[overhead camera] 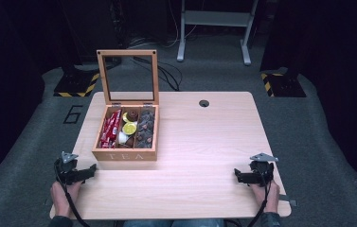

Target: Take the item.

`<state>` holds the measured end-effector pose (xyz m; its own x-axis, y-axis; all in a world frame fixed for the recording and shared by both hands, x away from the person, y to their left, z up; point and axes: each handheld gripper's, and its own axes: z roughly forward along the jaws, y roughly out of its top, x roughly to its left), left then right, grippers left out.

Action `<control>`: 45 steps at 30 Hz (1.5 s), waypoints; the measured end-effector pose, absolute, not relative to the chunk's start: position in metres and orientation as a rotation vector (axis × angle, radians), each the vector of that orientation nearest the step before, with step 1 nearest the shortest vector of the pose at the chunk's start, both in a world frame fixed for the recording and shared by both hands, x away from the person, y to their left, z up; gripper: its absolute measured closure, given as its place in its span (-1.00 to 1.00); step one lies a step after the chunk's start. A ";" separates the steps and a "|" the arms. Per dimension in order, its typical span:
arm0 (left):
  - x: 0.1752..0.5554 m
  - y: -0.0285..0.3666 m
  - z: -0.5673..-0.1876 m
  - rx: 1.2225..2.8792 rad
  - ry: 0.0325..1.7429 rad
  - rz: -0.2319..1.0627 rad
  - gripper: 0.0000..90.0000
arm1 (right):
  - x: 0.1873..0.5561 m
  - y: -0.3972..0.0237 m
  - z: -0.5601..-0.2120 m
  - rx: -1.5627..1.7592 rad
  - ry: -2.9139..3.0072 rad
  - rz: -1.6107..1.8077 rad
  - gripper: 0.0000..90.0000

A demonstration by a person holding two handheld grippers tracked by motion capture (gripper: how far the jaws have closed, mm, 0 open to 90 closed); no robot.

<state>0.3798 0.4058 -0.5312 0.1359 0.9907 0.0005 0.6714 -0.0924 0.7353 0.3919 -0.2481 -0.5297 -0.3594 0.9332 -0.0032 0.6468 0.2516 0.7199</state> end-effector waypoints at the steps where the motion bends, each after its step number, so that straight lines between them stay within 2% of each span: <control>1: 0.380 0.406 -0.531 1.830 1.597 0.699 -0.81 | 0.392 -0.248 -0.530 1.437 2.096 0.887 -1.00; 14: 0.379 0.405 -0.531 1.824 1.602 0.706 -0.82 | 0.392 -0.248 -0.530 1.439 2.096 0.888 -1.00; 19: 0.376 0.403 -0.531 1.857 1.579 0.659 -0.97 | 0.392 -0.248 -0.530 1.439 2.096 0.888 -1.00; 27: 0.369 0.405 -0.528 1.822 1.554 0.607 -1.00 | 0.392 -0.248 -0.530 1.440 2.096 0.888 -1.00; 35: 0.362 0.404 -0.514 1.810 1.509 0.614 -1.00 | 0.392 -0.248 -0.530 1.442 2.094 0.887 -1.00; 45: 0.362 0.397 -0.471 1.784 1.418 0.637 -1.00 | 0.392 -0.248 -0.530 1.442 2.094 0.887 -1.00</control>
